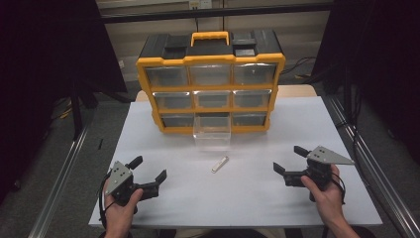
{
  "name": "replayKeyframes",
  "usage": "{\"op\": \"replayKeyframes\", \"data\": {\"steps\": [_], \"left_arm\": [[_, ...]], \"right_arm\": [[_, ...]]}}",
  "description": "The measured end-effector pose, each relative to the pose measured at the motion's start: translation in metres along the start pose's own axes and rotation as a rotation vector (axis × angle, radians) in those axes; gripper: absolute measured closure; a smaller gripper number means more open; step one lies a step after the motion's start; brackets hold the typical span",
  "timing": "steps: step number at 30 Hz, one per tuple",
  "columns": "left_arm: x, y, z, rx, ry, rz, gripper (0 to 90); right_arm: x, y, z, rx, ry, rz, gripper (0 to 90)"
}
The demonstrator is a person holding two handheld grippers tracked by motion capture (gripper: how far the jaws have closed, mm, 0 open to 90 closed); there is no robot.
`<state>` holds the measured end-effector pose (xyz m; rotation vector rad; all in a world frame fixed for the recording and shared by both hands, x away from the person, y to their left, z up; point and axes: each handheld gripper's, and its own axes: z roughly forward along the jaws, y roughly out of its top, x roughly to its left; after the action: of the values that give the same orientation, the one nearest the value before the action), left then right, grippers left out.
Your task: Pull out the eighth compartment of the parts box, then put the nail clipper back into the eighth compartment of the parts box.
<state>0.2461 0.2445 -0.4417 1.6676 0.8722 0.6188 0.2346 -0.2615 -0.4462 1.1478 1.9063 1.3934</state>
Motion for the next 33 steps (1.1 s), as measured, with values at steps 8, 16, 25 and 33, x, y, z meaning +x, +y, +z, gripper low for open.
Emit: {"op": "replayKeyframes", "data": {"steps": [8,16,25,33], "left_arm": [[0.001,-0.001,0.002,0.003,-0.001,0.008,4.2],[-0.001,-0.001,0.005,0.003,-0.009,-0.002,4.2],[0.002,-0.003,0.007,0.012,-0.020,0.001,4.2],[0.001,-0.002,0.007,0.014,-0.016,-0.004,4.2]], "right_arm": [[-0.005,-0.009,-0.020,0.002,-0.037,0.021,3.4],[-0.002,-0.007,-0.007,0.013,0.004,0.031,3.6],[0.002,-0.004,0.004,0.091,0.107,0.040,5.1],[0.005,-0.006,0.013,0.161,0.207,0.060,4.0]]}}
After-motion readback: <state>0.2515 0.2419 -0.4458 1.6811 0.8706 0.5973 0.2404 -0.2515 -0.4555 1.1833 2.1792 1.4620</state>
